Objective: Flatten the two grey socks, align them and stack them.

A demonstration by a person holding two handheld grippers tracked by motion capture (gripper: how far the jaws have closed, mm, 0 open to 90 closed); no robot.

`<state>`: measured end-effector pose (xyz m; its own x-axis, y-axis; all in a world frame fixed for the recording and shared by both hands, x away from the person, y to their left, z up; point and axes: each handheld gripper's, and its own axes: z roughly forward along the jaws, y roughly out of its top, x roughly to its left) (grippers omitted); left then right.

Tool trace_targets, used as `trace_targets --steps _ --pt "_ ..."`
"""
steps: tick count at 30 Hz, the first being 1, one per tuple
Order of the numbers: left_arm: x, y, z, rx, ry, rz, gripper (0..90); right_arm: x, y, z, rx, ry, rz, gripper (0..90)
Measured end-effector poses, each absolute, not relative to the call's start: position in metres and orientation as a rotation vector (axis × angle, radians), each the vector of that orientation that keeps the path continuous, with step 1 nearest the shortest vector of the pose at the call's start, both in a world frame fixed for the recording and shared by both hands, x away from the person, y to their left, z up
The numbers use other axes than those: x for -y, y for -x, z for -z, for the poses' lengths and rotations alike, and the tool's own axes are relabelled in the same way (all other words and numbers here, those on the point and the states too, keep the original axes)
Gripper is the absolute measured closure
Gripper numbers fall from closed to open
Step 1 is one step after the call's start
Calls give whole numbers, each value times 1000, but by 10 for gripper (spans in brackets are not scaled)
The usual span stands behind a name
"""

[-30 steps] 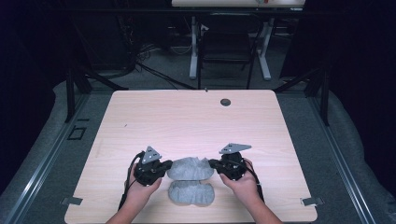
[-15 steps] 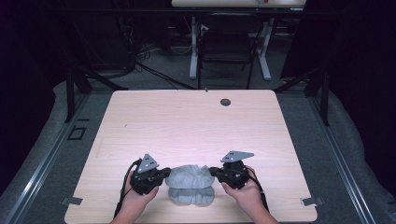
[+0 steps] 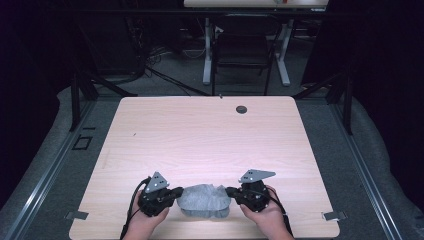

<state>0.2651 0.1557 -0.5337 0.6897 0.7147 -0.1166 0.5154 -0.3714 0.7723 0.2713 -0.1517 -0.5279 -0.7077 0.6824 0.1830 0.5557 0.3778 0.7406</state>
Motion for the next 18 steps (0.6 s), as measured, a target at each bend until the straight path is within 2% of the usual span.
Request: trace_targets --steps 18 --pt "-157 -259 548 -957 -2075 -276 882 149 -260 540 -2519 -1110 -1186 882"
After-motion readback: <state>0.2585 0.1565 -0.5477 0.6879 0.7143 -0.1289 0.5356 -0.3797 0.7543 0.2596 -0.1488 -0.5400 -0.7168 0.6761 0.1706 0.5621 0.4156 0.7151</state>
